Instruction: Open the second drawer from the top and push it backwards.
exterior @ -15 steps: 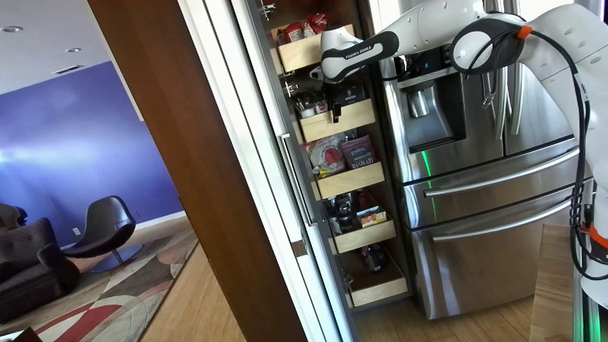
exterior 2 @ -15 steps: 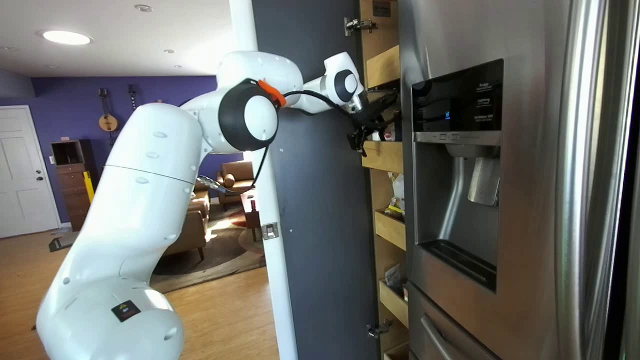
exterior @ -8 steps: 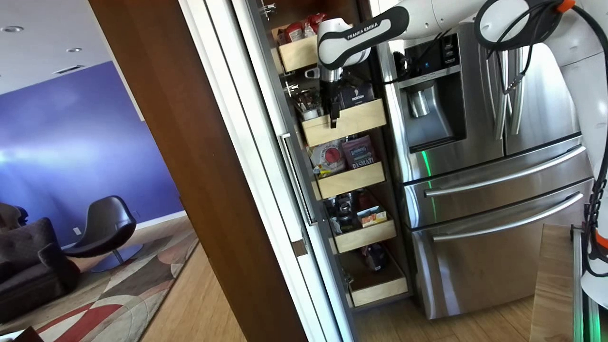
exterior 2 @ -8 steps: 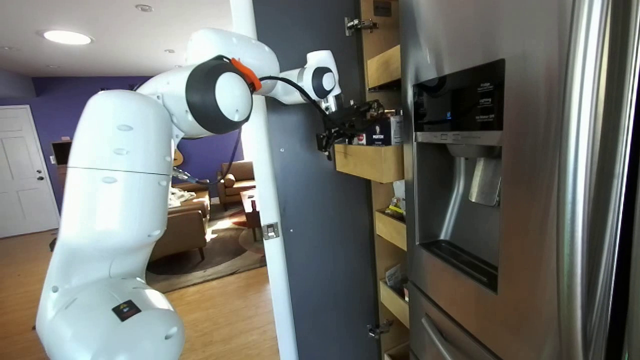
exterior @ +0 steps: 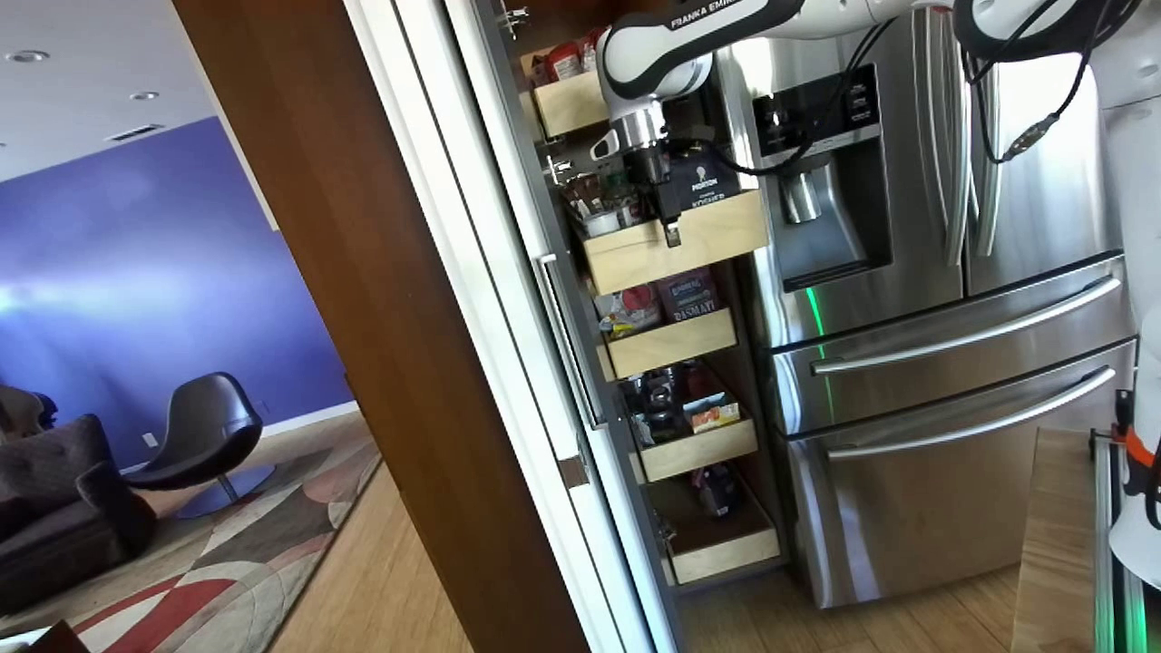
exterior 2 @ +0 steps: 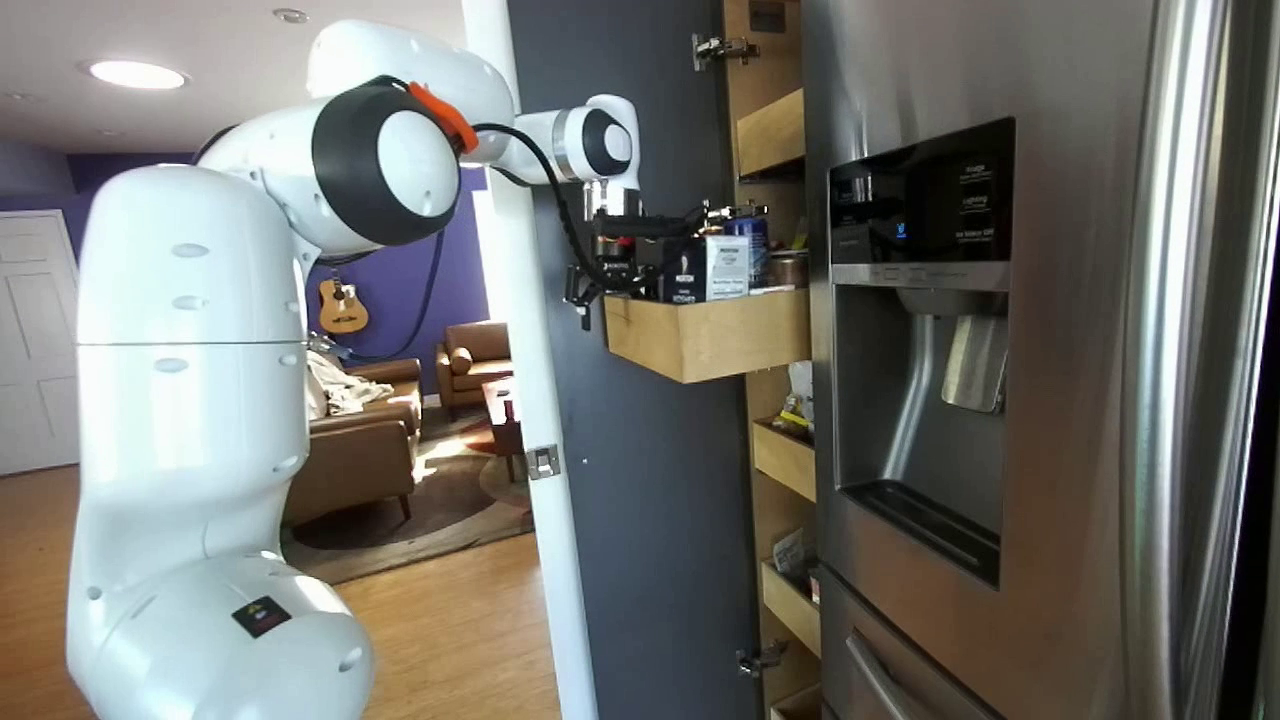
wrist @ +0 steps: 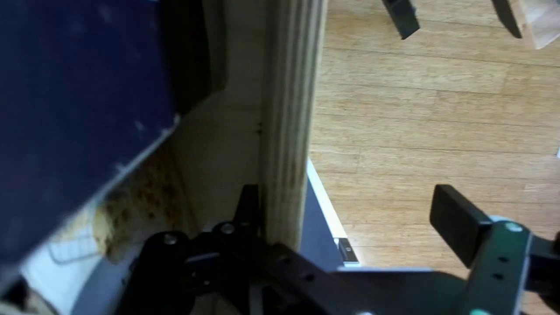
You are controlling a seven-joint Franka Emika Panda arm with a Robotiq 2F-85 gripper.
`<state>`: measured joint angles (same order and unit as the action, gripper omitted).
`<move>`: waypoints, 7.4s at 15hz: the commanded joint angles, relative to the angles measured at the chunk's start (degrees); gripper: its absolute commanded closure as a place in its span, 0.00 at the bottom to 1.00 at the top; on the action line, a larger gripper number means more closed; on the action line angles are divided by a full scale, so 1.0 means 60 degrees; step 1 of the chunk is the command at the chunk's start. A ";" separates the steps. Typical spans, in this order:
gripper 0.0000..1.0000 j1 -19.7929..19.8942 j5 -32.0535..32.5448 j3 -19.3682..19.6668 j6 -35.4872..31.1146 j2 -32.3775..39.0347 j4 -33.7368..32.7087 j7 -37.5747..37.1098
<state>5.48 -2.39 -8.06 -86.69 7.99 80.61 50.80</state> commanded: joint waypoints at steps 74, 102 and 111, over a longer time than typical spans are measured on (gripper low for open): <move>0.34 -0.1433 -0.1006 -0.0721 0.1570 -0.5670 0.4429 -1.0826; 1.00 -0.0906 0.2223 -0.1052 -0.2755 -0.5740 0.6331 -1.5243; 1.00 -0.0644 0.2768 -0.0877 -0.3175 -0.5712 0.6519 -1.5662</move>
<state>1.33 12.42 -13.56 -104.24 -25.42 117.98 -41.44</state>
